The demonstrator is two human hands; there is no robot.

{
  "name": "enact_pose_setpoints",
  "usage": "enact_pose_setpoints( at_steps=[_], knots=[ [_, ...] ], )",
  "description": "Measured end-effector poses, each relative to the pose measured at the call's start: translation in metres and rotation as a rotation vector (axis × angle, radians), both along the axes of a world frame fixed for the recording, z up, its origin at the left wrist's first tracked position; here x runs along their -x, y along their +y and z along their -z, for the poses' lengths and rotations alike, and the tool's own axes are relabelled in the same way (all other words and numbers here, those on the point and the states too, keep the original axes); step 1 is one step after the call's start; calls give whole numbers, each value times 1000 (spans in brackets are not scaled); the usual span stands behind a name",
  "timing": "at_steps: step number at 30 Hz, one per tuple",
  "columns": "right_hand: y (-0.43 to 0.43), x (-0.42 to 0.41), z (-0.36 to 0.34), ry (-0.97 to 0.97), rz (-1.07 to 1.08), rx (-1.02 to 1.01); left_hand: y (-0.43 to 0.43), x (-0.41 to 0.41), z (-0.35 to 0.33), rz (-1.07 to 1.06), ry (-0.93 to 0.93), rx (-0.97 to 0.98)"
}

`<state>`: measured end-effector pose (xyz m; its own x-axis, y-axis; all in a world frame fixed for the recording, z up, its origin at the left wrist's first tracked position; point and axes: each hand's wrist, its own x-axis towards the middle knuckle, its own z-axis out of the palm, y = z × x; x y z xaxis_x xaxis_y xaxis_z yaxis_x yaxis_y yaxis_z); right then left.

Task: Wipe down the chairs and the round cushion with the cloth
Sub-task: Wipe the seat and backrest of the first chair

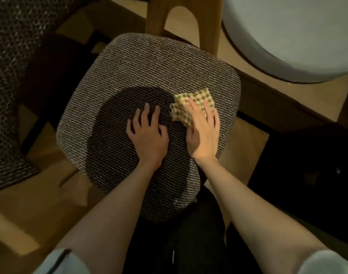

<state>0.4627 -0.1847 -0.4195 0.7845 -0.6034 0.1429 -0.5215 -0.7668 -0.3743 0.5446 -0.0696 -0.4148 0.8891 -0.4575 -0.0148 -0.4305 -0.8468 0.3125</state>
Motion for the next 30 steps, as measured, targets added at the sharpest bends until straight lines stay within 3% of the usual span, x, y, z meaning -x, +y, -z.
enact_pose_setpoints(
  at_steps=[6, 9, 15, 17, 20, 25, 30],
  knots=[
    [-3, 0, -9, -28, -11, -100, 14, -20, -13, 170, 63, -137],
    [-5, 2, -15, -4, -55, -156, 15, -31, -29, 216, 189, -196],
    [-14, -3, -54, 230, -109, -406, 8, -67, -72, 427, 541, -493],
    [-16, -3, -74, 382, -118, -524, 10, -64, -89, 454, 514, -536],
    [-8, 2, -112, 572, -115, -681, 17, -48, -123, 448, 487, -439],
    [13, 8, -176, 330, 132, -861, 40, -45, -188, 493, 437, -278],
    [41, -2, -214, 266, 121, -911, 85, -65, -237, 510, 376, -157]
  ],
)
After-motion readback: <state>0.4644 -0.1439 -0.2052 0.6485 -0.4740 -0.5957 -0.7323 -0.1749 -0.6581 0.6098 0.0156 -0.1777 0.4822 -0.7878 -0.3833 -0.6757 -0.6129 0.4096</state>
